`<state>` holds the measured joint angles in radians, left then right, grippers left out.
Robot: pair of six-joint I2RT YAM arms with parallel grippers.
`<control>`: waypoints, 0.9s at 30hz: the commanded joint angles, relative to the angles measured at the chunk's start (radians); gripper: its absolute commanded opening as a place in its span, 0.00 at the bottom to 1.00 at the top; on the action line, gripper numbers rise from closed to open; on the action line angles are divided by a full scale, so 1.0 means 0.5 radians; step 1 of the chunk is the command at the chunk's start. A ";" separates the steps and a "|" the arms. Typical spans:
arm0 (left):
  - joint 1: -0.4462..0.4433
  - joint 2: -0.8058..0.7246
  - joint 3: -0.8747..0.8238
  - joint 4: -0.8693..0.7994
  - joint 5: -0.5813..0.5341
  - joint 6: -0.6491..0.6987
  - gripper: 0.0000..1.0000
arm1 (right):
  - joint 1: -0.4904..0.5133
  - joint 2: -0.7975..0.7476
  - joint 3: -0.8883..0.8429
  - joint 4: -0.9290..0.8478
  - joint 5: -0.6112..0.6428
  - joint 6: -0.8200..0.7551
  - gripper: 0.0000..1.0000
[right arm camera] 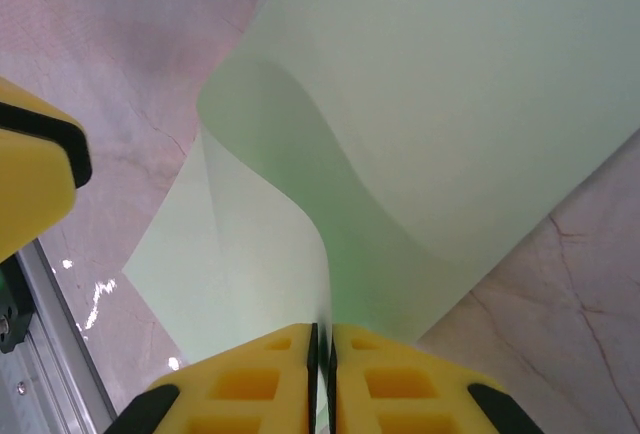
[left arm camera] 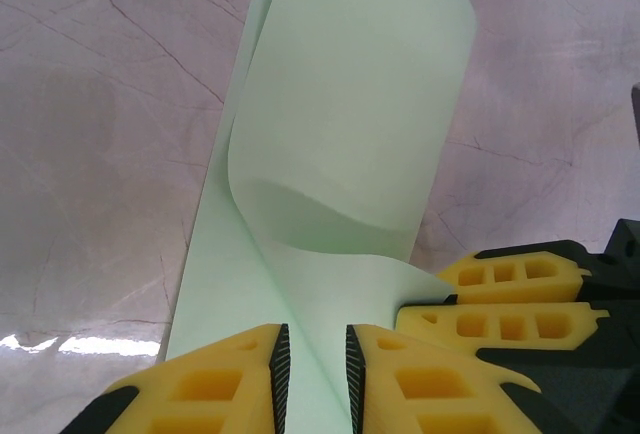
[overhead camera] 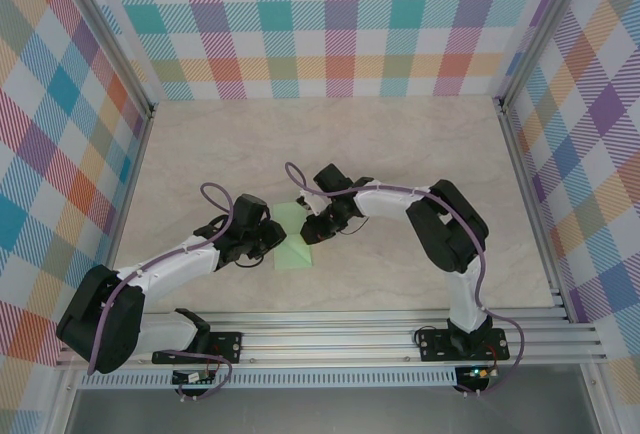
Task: Fold a paper plane with a square sheet of paper (pick it up from the middle)
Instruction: Fold the triangle a second time at the center of the table.
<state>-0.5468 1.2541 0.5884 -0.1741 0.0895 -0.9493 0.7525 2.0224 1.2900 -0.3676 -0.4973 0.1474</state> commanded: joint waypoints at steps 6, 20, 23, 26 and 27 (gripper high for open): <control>-0.017 0.014 0.050 -0.007 0.026 0.012 0.25 | -0.011 0.075 0.005 0.005 -0.023 0.030 0.13; -0.017 0.040 0.053 0.009 0.038 0.013 0.24 | -0.002 0.040 -0.036 0.006 0.025 0.053 0.13; -0.017 0.045 0.056 0.018 0.039 0.009 0.24 | -0.002 0.029 -0.045 0.017 0.034 0.060 0.13; -0.017 0.057 0.059 0.029 0.047 0.007 0.22 | -0.002 0.051 -0.040 0.020 0.028 0.062 0.13; -0.017 0.060 0.060 0.035 0.048 0.008 0.22 | 0.000 0.061 -0.039 0.023 0.028 0.064 0.13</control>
<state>-0.5476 1.2709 0.5922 -0.1738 0.0967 -0.9493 0.7525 2.0472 1.2823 -0.3592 -0.4820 0.1753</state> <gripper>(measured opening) 0.223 0.129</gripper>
